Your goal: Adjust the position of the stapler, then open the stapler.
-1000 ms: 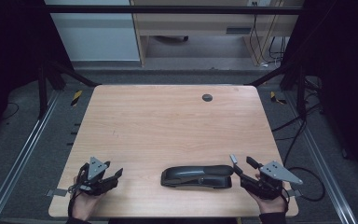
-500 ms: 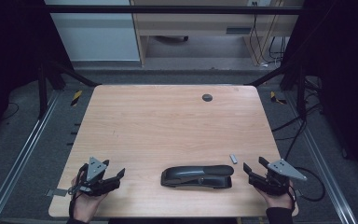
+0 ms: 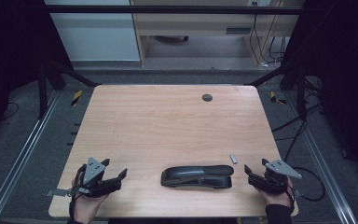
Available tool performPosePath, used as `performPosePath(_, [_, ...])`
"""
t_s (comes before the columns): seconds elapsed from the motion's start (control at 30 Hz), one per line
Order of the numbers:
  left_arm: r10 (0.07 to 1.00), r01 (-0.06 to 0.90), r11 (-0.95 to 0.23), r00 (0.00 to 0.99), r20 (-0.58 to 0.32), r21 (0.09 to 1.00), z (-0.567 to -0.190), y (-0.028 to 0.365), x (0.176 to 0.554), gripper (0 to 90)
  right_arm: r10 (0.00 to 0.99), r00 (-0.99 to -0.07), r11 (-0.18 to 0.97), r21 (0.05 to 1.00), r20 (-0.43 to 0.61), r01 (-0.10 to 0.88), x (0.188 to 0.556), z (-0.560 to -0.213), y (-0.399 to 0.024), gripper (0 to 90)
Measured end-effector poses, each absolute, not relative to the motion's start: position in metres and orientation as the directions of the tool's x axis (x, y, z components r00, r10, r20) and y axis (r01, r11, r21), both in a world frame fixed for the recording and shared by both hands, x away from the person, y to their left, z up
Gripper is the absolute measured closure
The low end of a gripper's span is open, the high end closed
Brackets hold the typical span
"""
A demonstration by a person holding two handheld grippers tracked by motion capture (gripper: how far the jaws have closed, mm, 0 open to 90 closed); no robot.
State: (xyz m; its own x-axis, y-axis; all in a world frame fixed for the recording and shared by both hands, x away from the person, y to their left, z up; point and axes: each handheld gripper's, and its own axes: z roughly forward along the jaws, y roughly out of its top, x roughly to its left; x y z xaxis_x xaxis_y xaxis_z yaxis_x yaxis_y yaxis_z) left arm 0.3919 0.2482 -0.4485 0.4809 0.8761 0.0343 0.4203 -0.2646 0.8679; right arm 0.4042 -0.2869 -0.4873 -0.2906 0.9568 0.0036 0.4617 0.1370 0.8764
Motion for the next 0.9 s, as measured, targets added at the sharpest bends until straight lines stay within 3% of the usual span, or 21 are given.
performPosePath(0.33, [0.86,0.381,-0.281,0.508,0.055,0.881,-0.437,0.234,0.386,25.0,0.956,-0.293,0.142,0.894,-0.013,0.424,0.405,-0.492,-0.288,25.1])
performPosePath(0.9, [0.801,0.3,-0.373,0.581,0.142,0.878,-0.421,0.195,0.381,28.0,0.952,-0.305,0.161,0.879,-0.019,0.448,0.41,-0.503,-0.289,24.9])
